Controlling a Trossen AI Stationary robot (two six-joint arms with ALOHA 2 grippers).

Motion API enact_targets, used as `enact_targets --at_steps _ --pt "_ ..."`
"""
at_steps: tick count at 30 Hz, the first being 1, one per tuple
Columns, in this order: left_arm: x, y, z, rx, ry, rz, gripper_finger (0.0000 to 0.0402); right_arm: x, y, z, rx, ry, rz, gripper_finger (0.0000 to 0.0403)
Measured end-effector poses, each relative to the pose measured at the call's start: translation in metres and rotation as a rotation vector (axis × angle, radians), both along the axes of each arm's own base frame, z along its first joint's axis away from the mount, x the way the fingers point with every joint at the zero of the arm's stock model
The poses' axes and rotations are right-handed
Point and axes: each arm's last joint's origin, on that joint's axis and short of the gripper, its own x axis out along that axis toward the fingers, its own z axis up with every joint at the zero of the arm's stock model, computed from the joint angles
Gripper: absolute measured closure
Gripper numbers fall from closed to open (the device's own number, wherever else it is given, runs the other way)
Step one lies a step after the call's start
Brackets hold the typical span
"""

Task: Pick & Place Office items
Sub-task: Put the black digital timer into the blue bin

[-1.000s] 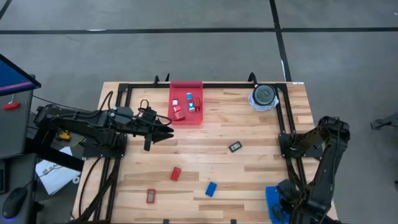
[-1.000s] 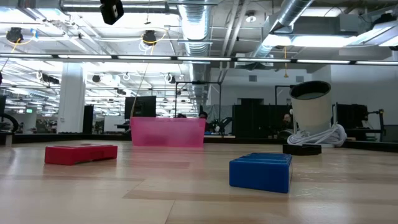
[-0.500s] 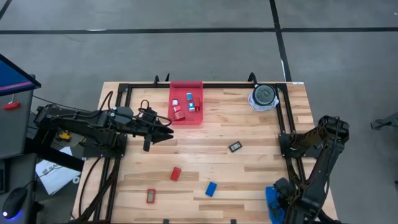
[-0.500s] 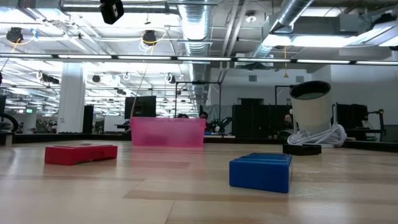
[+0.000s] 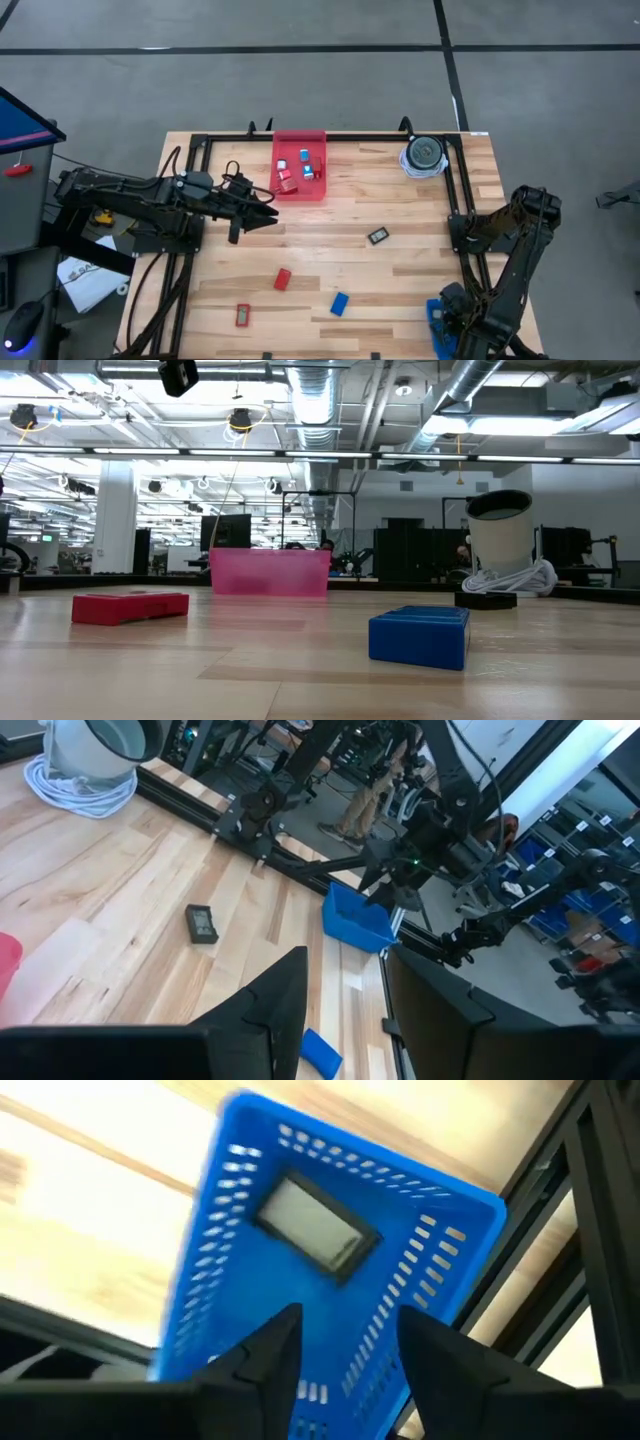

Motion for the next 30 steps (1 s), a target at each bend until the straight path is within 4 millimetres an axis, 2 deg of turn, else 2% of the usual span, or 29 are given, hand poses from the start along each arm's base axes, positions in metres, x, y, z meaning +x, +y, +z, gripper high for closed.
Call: enact_targets --at_steps 5,10,13,17,23,26,30 --pt "0.0 0.0 0.0 0.0 0.0 0.0 0.0266 0.012 -0.004 0.032 -0.07 -0.092 -0.014 0.0247" --pt "0.0 0.0 0.0 0.0 0.0 0.0 0.0266 0.034 -0.012 0.06 -0.191 -0.339 0.018 0.0254" --pt "0.0 0.0 0.0 0.0 0.0 0.001 0.0266 0.052 -0.024 0.061 -0.273 -0.399 0.08 0.0252" --pt "0.0 0.0 0.0 -0.001 0.001 0.002 0.0266 0.079 -0.042 0.058 -0.318 -0.372 0.161 0.0241" --pt "0.0 0.0 0.0 -0.005 0.002 0.001 0.0266 0.119 -0.07 0.058 -0.333 -0.318 0.459 0.022" --pt "0.0 -0.001 0.0 -0.012 0.003 -0.015 0.0266 0.133 -0.085 0.061 -0.304 -0.29 0.614 0.0215" --pt "0.0 -0.004 0.0 -0.012 0.004 -0.036 0.0266 0.142 -0.107 0.074 -0.269 -0.31 0.772 0.0217"
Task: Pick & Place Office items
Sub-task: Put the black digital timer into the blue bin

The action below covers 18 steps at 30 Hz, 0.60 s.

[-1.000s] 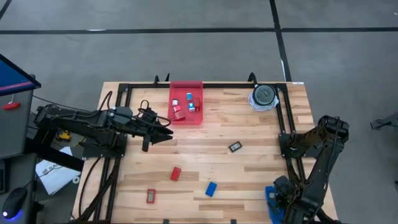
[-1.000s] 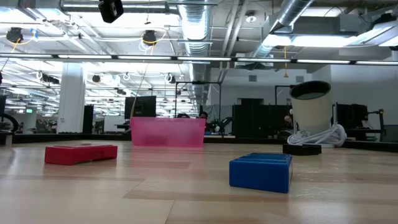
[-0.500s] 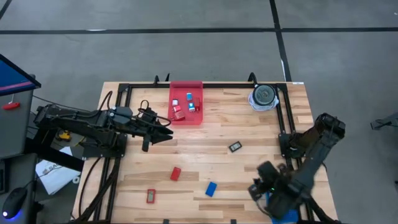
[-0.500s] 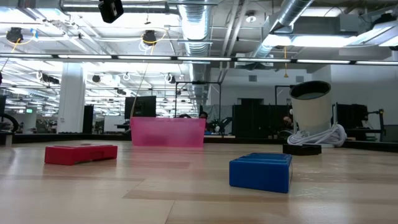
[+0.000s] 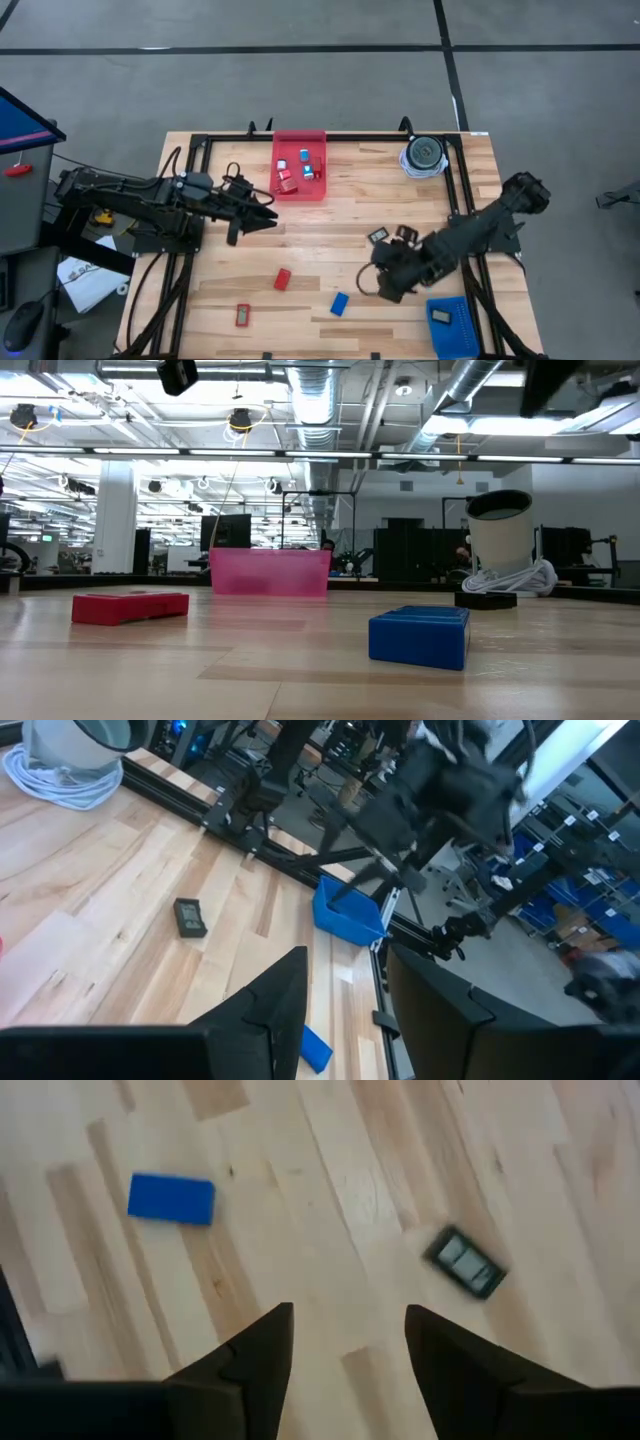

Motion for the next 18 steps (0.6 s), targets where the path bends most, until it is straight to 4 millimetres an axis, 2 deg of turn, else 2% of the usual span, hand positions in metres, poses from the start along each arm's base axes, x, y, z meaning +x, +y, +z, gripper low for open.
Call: enact_targets --at_steps 4,6,12,18 --pt "0.0 -0.003 0.0 0.002 -0.001 -0.021 0.0266 0.003 -0.028 0.011 -0.003 0.023 0.178 0.0219" --pt "-0.001 -0.004 0.0 0.003 0.0 -0.025 0.0266 0.003 -0.044 0.008 0.054 0.03 0.243 0.022" --pt "-0.001 -0.004 0.0 0.023 -0.003 -0.03 0.0266 -0.005 -0.088 -0.033 0.135 0.165 0.371 0.022" --pt "-0.001 -0.004 -0.001 0.032 0.004 -0.027 0.0266 0.003 -0.114 -0.058 0.091 0.11 0.474 0.0216"
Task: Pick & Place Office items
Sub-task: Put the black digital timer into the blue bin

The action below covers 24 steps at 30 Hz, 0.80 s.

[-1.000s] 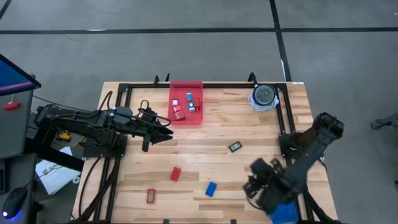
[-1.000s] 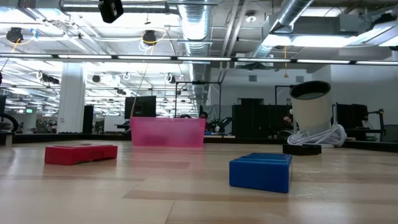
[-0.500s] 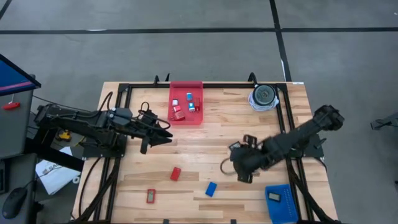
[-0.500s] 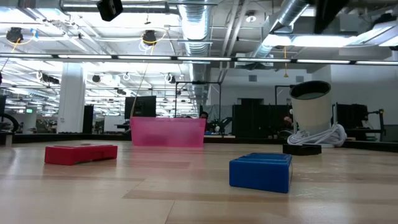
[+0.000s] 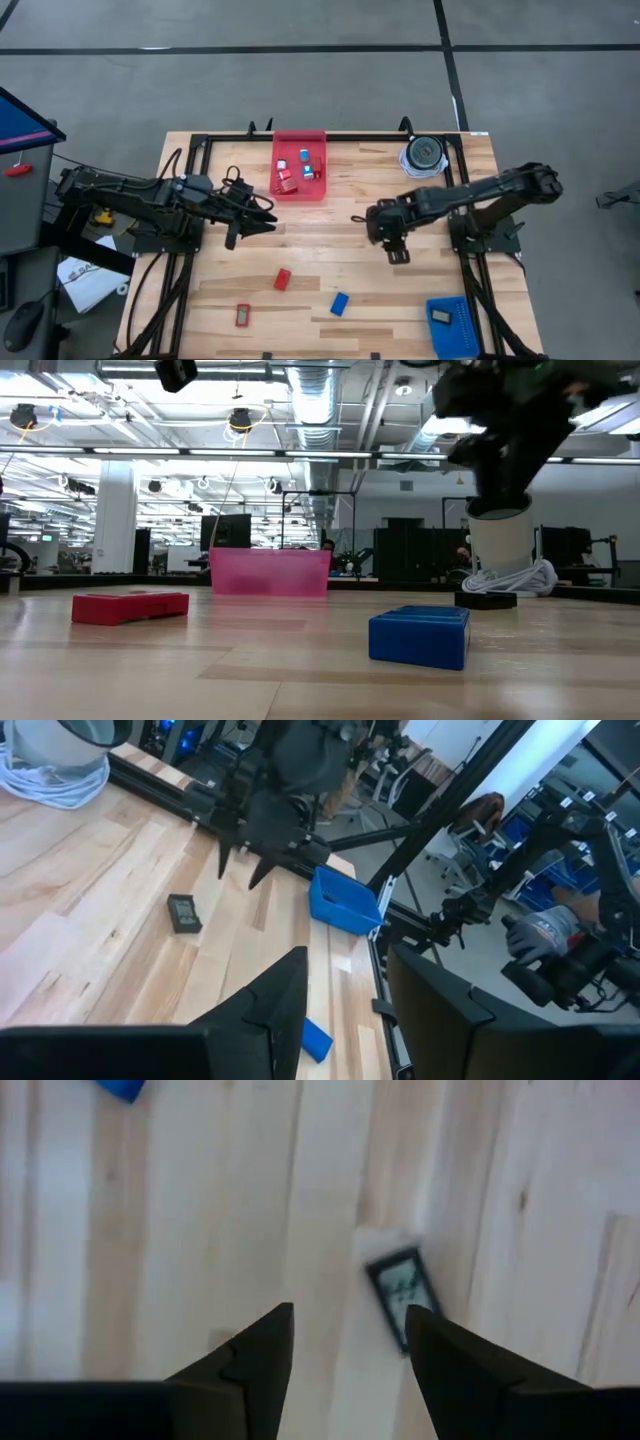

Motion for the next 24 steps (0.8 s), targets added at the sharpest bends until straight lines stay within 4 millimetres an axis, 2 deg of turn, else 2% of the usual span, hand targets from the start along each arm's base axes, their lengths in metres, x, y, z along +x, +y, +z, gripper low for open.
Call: enact_targets --at_steps 4,11,16,24 --pt "-0.001 0.0 -0.003 0.002 0.028 0.001 0.0266 0.003 -0.015 -0.015 -0.006 -0.021 -0.03 0.0205" --pt "-0.001 0.0 -0.003 -0.001 0.034 0.006 0.0266 -0.004 -0.034 -0.043 -0.078 0.094 -0.055 0.0153" --pt "-0.001 0.001 -0.004 -0.008 0.04 0.017 0.0266 0.002 -0.037 -0.057 -0.089 0.111 -0.026 0.0131" --pt "-0.001 0.001 -0.004 -0.008 0.041 0.022 0.0266 0.012 -0.029 -0.076 -0.093 0.126 0.083 0.0127"
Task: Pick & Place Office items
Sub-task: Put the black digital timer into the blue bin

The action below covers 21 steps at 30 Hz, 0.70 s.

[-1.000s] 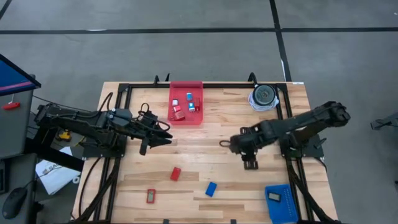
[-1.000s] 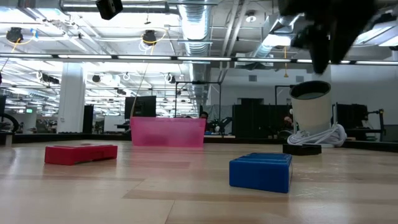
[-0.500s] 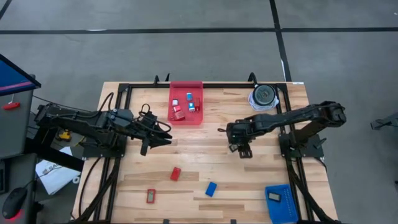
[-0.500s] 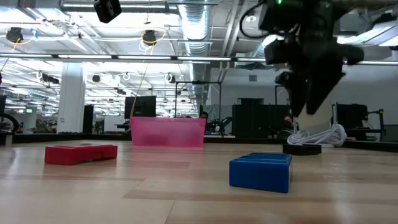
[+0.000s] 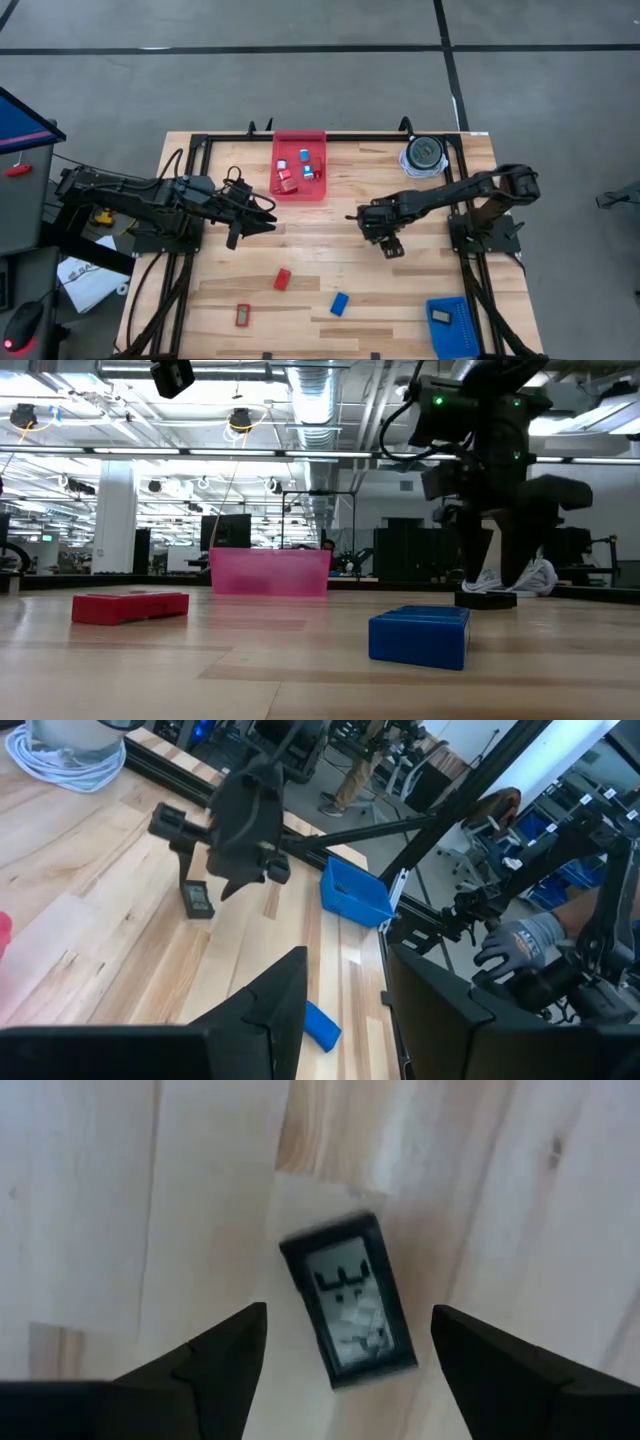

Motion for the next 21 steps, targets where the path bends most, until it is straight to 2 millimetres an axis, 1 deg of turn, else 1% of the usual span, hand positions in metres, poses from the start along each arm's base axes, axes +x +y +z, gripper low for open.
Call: enact_targets --at_steps 7,12,14,18,21 --pt "0.0 0.0 0.0 0.0 0.0 -0.001 0.0266 0.007 0.003 -0.022 -0.013 0.052 0.02 0.0127" --pt "0.0 0.0 0.0 0.0 0.0 -0.002 0.0266 0.009 0.003 -0.031 -0.008 0.087 0.015 0.0128" --pt "0.0 0.0 0.0 -0.001 0.0 -0.002 0.0266 0.009 0.003 -0.032 -0.008 0.088 0.007 0.0131" --pt "0.0 0.0 0.0 -0.001 0.0 -0.003 0.0266 0.009 0.003 -0.029 -0.006 0.067 -0.022 0.0152" --pt "0.0 0.0 0.0 -0.001 -0.001 -0.003 0.0266 0.009 0.001 -0.027 -0.002 0.06 -0.05 0.0182"
